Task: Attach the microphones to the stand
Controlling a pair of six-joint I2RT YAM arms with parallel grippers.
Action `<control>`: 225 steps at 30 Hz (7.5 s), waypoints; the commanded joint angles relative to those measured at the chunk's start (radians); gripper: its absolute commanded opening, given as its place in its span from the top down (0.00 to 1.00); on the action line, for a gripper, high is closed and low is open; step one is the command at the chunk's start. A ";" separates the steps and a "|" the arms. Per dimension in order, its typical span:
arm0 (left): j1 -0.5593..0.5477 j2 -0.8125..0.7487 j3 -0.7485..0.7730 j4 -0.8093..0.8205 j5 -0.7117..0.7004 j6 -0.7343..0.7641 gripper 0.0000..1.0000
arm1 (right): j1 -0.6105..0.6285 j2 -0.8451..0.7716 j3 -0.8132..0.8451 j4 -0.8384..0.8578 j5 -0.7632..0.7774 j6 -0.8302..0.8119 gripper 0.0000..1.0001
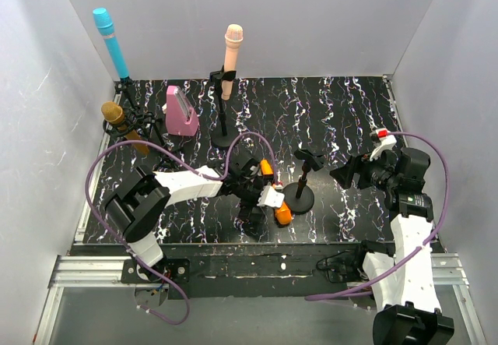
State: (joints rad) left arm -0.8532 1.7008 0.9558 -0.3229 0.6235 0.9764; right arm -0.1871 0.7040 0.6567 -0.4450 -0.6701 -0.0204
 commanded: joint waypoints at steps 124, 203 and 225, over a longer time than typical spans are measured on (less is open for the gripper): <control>-0.080 -0.451 0.098 0.916 -0.496 -1.038 1.00 | 0.281 0.407 0.498 -0.483 -0.537 -1.020 0.21; -0.096 -0.053 0.043 1.418 -0.143 -1.378 1.00 | 0.270 0.312 0.327 -0.290 -0.583 -0.734 0.79; -0.096 -0.226 0.052 1.236 -0.245 -1.352 0.20 | 0.146 0.167 0.219 -0.259 -0.631 -0.697 0.16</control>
State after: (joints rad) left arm -0.9489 1.5887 0.9977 0.9569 0.4408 -0.3973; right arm -0.0093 0.8906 0.8879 -0.6865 -1.2549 -0.6926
